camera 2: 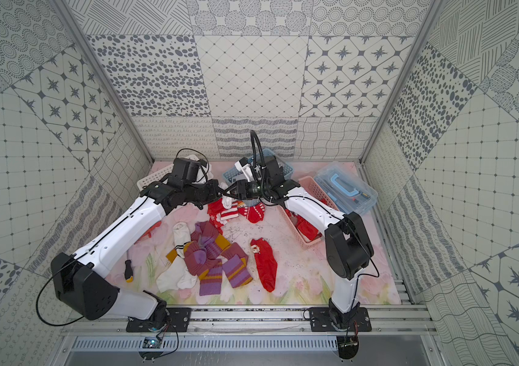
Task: Sort the socks into the basket by color
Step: Place the sock in the bin.
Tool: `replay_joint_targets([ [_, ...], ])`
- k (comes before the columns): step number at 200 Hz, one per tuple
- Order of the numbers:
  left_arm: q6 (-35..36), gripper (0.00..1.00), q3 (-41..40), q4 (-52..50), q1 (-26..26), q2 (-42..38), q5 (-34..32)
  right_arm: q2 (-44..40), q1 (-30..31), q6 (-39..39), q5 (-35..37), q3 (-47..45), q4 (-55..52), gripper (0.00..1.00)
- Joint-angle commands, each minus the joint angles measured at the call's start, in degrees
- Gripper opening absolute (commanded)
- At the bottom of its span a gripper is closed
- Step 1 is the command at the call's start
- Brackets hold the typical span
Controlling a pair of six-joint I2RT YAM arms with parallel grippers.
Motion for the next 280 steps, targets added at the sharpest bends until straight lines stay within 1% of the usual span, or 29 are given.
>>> replay_joint_targets([
  [1, -1.4, 0.0, 1.6, 5.0, -0.3, 0.4, 2.9, -0.4, 0.5, 0.1, -1.3, 0.8, 2.7, 0.24],
  [7, -1.3, 0.0, 1.7, 5.0, -0.3, 0.4, 3.1, -0.3, 0.4, 0.2, -1.5, 0.9, 2.8, 0.2],
  [8, -1.3, 0.0, 1.8, 5.1, -0.3, 0.4, 3.1, -0.3, 0.5, 0.2, -1.5, 1.0, 2.9, 0.17],
  [24, -1.3, 0.0, 2.2, 4.9, -0.3, 0.5, 3.2, -0.1, 0.4, 0.3, -1.5, 1.4, 2.8, 0.0],
  [49, -0.8, 0.0, 2.6, 3.4, -0.3, 0.4, 1.9, -0.1, -0.3, 0.6, -0.9, 1.9, 3.0, 0.0],
  [55, -0.5, 0.07, 2.5, 2.7, -0.3, 0.4, 1.5, -0.2, -0.7, 0.7, -0.5, 1.9, 3.0, 0.0],
  [73, 0.1, 0.36, 2.4, 0.7, -0.2, 0.1, 0.0, -0.1, -2.2, 0.4, 1.1, 2.8, 1.8, 0.0],
  [80, 0.3, 0.44, 2.3, -0.2, -0.1, 0.1, -0.6, 0.2, -2.8, 0.1, 1.8, 3.4, 0.9, 0.0],
  [93, 0.6, 0.52, 2.1, -2.2, 0.0, -0.2, -1.8, 0.9, -3.9, -1.0, 3.1, 5.2, -1.3, 0.0],
  [113, 0.8, 0.57, 1.8, -5.4, 0.6, -0.6, -3.6, 2.6, -5.4, -2.2, 5.4, 8.3, -3.8, 0.0],
  [157, 1.3, 0.6, -1.1, -11.3, 2.5, -2.3, -6.3, 8.8, -8.1, -5.5, 11.4, 18.1, -10.0, 0.0],
  [200, 1.4, 0.6, -6.0, -16.5, 4.8, -3.8, -8.9, 18.7, -9.1, -10.0, 16.1, 31.2, -17.8, 0.0],
  [240, 0.7, 0.61, -11.3, -19.6, 7.1, -4.1, -12.4, 26.3, -9.4, -12.8, 20.2, 37.8, -21.0, 0.0],
  [280, 0.7, 0.62, -12.6, -23.3, 8.7, -1.9, -17.1, 33.2, -9.4, -14.1, 21.7, 42.4, -23.4, 0.0],
])
